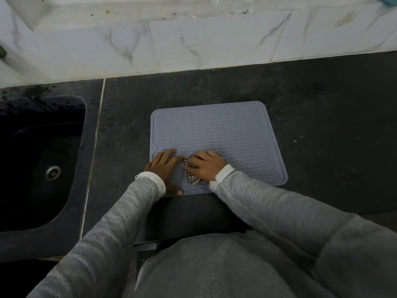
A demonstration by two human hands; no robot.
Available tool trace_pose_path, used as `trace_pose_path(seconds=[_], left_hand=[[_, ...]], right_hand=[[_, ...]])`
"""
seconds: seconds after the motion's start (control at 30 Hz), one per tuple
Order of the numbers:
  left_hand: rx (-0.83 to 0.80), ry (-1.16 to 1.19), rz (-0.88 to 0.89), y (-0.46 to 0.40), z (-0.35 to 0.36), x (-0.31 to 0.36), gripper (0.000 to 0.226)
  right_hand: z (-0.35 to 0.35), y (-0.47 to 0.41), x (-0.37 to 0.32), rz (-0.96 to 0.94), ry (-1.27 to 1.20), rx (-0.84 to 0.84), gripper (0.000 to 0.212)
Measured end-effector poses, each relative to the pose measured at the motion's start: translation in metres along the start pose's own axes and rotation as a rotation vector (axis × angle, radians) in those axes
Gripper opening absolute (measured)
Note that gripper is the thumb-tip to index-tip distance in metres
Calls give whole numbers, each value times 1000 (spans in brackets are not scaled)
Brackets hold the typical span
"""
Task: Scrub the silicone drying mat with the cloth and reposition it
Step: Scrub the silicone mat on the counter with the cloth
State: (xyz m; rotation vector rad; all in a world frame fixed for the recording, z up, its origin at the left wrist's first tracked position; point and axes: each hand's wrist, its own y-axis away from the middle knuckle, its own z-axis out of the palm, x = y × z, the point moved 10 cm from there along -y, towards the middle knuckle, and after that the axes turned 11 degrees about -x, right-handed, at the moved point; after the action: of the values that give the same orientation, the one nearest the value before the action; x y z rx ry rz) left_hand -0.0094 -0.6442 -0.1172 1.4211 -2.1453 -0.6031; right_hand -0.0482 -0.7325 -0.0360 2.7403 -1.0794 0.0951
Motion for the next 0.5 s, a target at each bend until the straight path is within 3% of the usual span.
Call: trace_pose_path(seconds=[0.1,0.23,0.4,0.5], left_hand=[[3,29,29,1,0,-2,118],[-3,22,31,0,0,-1,118],[1,-4,10,-3,2,-2,120],[9,-30,-13,-4,2,-2,122]], right_hand=[[5,28,21,-7,-8,6,17],[9,48,41,40,-3,-68,38],[-10,20,19,6,15,21,17],[-10,0,0,5,11,18,25]])
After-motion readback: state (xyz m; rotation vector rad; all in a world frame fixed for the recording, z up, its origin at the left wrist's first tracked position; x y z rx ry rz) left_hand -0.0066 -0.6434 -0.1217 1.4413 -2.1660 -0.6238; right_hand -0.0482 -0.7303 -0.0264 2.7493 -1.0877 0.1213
